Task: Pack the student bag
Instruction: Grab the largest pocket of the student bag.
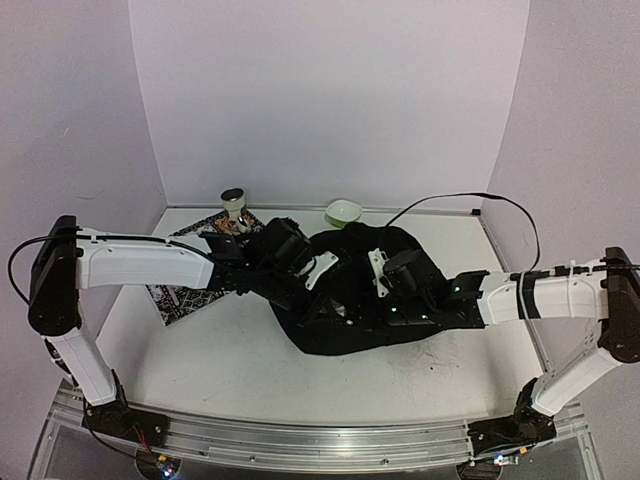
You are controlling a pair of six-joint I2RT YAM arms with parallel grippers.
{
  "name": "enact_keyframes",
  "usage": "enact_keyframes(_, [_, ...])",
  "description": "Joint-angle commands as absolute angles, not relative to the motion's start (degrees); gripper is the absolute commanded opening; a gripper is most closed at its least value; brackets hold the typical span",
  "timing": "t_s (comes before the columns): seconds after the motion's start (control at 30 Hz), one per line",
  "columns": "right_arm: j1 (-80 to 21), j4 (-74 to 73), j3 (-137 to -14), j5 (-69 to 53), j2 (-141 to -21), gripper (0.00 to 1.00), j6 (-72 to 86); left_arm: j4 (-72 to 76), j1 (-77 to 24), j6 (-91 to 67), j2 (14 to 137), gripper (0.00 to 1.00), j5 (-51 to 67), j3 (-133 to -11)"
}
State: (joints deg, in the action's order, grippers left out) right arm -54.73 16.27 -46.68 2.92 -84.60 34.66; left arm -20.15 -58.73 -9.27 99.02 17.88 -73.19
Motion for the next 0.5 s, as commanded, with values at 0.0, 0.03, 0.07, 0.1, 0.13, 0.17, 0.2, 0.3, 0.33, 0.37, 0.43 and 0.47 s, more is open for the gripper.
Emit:
enact_keyframes(0.0, [-54.78, 12.62, -45.76, 4.72, -83.44, 0.41, 37.13, -20.82, -58.02, -10.11, 94.27, 0.0, 15.4, -71.51])
enact_keyframes(0.03, [-54.79, 12.48, -45.71, 4.58, -82.87, 0.44, 38.19, -20.83, -58.01, -10.63, 94.45, 0.0, 16.18, -71.38])
enact_keyframes(0.07, [-54.79, 12.16, -45.53, 4.83, -82.36, 0.48, 39.34, -20.83, -58.01, -11.06, 94.76, 0.0, 17.15, -71.37])
enact_keyframes(0.1, [-54.77, 11.76, -45.07, 5.35, -81.5, 0.54, 41.16, -20.79, -58.04, -11.64, 95.07, 0.0, 17.98, -71.46])
enact_keyframes(0.13, [-54.78, 11.39, -44.33, 5.97, -80.58, 0.58, 43.22, -20.72, -58.07, -12.27, 95.3, 0.0, 18.64, -71.49])
enact_keyframes(0.17, [-54.78, 11.07, -43.49, 6.62, -79.71, 0.61, 45.72, -20.56, -58.14, -12.74, 95.48, 0.0, 19.05, -71.43])
enact_keyframes(0.2, [-54.79, 10.87, -42.31, 7.13, -78.8, 0.62, 48.67, -20.33, -58.25, -13.1, 95.55, 0.0, 19.27, -71.29])
enact_keyframes(0.3, [-54.72, 11.12, -38.46, 6.85, -76.32, 0.64, 57.78, -19.27, -58.55, -13.89, 95.12, 0.0, 19.76, -70.44])
enact_keyframes(0.33, [-54.78, 11.48, -37.4, 6.3, -75.78, 0.64, 59.95, -18.91, -58.63, -14.15, 94.99, 0.0, 19.95, -70.13])
enact_keyframes(0.37, [-54.84, 11.68, -36.39, 5.9, -75.18, 0.64, 62.21, -18.56, -58.75, -14.42, 94.98, 0.0, 20.21, -69.85])
enact_keyframes(0.43, [-54.77, 12.37, -34.52, 5.67, -73.8, 0.65, 65.82, -18.02, -59.15, -14.85, 95.05, 0.0, 20.7, -69.7])
enact_keyframes(0.47, [-54.76, 12.59, -33.48, 5.68, -73.08, 0.65, 67.56, -17.8, -59.43, -15.08, 95.09, 0.0, 20.81, -69.66])
